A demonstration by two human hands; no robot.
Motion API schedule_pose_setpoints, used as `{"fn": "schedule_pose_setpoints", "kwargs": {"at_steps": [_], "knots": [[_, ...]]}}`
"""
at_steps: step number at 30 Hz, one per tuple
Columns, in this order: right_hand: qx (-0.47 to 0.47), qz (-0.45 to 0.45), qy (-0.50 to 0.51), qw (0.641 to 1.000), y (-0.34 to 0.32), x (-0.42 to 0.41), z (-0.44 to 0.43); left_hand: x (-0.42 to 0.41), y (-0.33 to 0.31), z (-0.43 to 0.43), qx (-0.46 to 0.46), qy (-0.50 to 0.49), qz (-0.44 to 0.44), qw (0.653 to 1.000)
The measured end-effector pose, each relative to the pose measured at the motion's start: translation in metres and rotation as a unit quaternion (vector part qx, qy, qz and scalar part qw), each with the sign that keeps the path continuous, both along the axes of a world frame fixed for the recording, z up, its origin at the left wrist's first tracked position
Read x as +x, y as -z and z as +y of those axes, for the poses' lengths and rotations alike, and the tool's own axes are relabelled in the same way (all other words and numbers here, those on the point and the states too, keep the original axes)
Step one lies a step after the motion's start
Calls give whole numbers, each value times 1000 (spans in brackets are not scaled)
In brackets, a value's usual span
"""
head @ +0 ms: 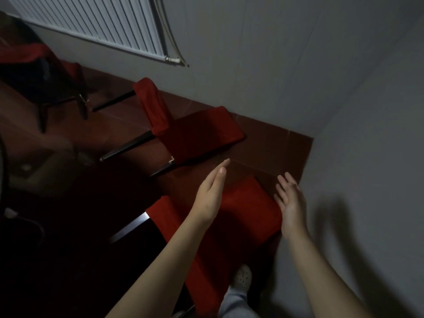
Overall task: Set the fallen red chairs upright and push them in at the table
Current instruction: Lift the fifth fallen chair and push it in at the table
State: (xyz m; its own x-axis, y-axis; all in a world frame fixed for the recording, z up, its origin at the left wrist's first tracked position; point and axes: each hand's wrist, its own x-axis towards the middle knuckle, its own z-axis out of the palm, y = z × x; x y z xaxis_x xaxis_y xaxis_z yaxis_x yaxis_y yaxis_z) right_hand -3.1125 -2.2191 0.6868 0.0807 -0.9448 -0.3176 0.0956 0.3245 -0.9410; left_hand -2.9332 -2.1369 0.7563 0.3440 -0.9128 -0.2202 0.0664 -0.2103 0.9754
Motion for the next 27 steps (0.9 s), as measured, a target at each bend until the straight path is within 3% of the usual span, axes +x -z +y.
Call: {"fn": "schedule_pose_setpoints", "kwargs": {"at_steps": [7, 16, 27], "knots": [[-47, -22, -72, 996, -34, 12, -35, -5, -27, -22, -28, -50, -37, 998], [-91, -21, -58, 994, -47, 18, -22, 14, -40, 19, -82, -41, -51, 995], [-131, -23, -203, 970, -95, 120, -63, 88, -49, 0, -143, -156, -14, 977]]}}
